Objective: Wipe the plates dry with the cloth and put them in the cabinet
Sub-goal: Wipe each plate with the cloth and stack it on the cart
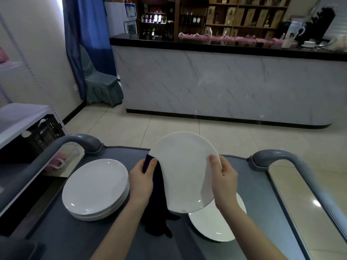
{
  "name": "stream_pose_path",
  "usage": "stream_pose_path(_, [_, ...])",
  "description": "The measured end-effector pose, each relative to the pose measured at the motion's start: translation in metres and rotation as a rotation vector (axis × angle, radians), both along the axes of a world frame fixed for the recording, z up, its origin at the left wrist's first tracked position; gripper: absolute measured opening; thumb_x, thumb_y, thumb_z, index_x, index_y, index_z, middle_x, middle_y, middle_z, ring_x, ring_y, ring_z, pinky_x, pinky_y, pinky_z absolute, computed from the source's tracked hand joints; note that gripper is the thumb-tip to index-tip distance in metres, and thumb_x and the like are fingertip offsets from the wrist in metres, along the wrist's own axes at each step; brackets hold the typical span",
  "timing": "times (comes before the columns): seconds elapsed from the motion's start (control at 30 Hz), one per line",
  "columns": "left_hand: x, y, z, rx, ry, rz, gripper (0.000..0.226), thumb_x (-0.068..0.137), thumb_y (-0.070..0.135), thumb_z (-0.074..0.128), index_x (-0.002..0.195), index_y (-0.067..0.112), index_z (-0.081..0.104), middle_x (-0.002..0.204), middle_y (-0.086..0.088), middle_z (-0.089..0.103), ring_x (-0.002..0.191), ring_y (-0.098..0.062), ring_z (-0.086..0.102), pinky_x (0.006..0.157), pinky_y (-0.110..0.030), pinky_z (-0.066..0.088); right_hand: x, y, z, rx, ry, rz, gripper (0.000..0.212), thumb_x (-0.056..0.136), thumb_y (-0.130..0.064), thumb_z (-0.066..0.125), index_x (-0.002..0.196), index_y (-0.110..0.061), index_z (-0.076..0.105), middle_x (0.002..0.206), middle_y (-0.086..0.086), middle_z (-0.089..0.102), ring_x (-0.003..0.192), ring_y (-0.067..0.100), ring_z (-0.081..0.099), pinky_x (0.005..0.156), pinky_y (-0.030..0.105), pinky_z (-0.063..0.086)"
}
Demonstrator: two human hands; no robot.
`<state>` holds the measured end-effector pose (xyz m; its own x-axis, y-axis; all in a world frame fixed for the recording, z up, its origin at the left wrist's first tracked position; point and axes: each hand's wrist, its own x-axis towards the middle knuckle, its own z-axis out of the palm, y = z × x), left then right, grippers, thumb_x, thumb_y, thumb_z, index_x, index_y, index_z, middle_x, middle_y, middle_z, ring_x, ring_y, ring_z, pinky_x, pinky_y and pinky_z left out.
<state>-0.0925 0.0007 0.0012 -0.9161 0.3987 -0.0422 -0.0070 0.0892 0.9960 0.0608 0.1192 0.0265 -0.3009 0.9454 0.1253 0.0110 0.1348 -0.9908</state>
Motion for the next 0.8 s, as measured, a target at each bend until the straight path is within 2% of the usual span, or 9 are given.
stream_pose_path(0.07, [-0.010,-0.001,0.009,-0.025,0.122,-0.099,0.020,0.092,0.032,0.064,0.077,0.019,0.065,0.073,0.001,0.068,0.067,-0.012,0.058,0.067,-0.033,0.049,0.005,0.010,0.010,0.099,-0.071,0.113,0.028,0.099,-0.027,0.059,0.073,-0.023,0.066,0.062,-0.011,0.059,0.057,0.000,0.049,0.052,0.010,0.037])
stream_pose_path(0.17, [-0.021,0.001,0.022,-0.076,0.252,-0.300,0.007,0.091,0.029,0.066,0.085,0.029,0.069,0.079,0.013,0.071,0.074,-0.005,0.064,0.070,-0.023,0.049,0.004,0.021,0.025,0.246,-0.309,0.318,0.023,0.099,-0.030,0.060,0.077,-0.027,0.067,0.069,-0.009,0.063,0.063,-0.001,0.051,0.057,0.013,0.037])
stream_pose_path(0.27, [-0.020,0.002,0.021,-0.110,0.320,-0.431,0.013,0.093,0.024,0.065,0.088,0.036,0.067,0.083,0.015,0.070,0.080,-0.003,0.063,0.072,-0.018,0.047,-0.001,0.025,0.035,0.276,-0.399,0.452,0.029,0.099,-0.031,0.059,0.070,-0.035,0.062,0.063,-0.021,0.058,0.061,-0.003,0.049,0.057,0.012,0.036])
stream_pose_path(0.4, [-0.012,-0.002,0.014,-0.075,0.349,-0.346,0.016,0.095,0.024,0.062,0.097,0.041,0.063,0.093,0.023,0.069,0.090,0.003,0.062,0.078,-0.012,0.046,0.000,0.019,0.027,0.251,-0.317,0.379,0.027,0.097,-0.029,0.061,0.071,-0.028,0.067,0.064,-0.014,0.059,0.061,-0.001,0.048,0.057,0.014,0.036])
stream_pose_path(0.53, [-0.008,-0.006,0.006,-0.066,0.268,-0.173,0.018,0.097,0.029,0.057,0.104,0.046,0.055,0.098,0.034,0.064,0.097,0.011,0.058,0.079,-0.015,0.043,-0.001,0.001,0.004,0.018,-0.049,0.089,0.028,0.098,-0.028,0.060,0.074,-0.017,0.066,0.066,-0.005,0.057,0.063,0.009,0.049,0.060,0.024,0.040])
stream_pose_path(0.63, [0.001,-0.002,-0.003,-0.050,0.167,-0.049,0.012,0.098,0.028,0.056,0.106,0.037,0.056,0.096,0.024,0.065,0.099,-0.006,0.061,0.081,-0.027,0.044,-0.008,-0.012,-0.006,-0.147,0.066,-0.102,0.031,0.100,-0.032,0.054,0.072,-0.023,0.062,0.063,-0.013,0.055,0.060,0.007,0.048,0.061,0.026,0.041])
stream_pose_path(0.7, [0.000,-0.003,-0.004,-0.036,0.130,-0.003,0.009,0.097,0.025,0.059,0.104,0.030,0.059,0.097,0.016,0.067,0.100,-0.015,0.063,0.086,-0.035,0.048,-0.004,-0.013,-0.011,-0.118,-0.007,-0.035,0.027,0.101,-0.034,0.052,0.077,-0.029,0.061,0.068,-0.014,0.061,0.062,0.004,0.053,0.064,0.029,0.043])
stream_pose_path(0.77, [-0.008,-0.008,-0.001,0.002,0.130,-0.024,0.008,0.096,0.024,0.061,0.100,0.031,0.063,0.095,0.012,0.070,0.097,-0.013,0.065,0.088,-0.035,0.051,0.006,-0.005,-0.007,-0.058,-0.077,0.126,0.016,0.099,-0.035,0.057,0.085,-0.031,0.063,0.080,-0.011,0.069,0.073,0.006,0.061,0.067,0.030,0.049])
stream_pose_path(0.8, [-0.012,-0.011,0.003,0.011,0.159,-0.058,0.011,0.096,0.024,0.061,0.097,0.034,0.064,0.093,0.014,0.071,0.094,-0.008,0.065,0.086,-0.031,0.051,0.012,0.004,-0.002,-0.031,-0.104,0.210,0.009,0.096,-0.036,0.062,0.089,-0.032,0.064,0.084,-0.009,0.072,0.076,0.009,0.065,0.068,0.029,0.050])
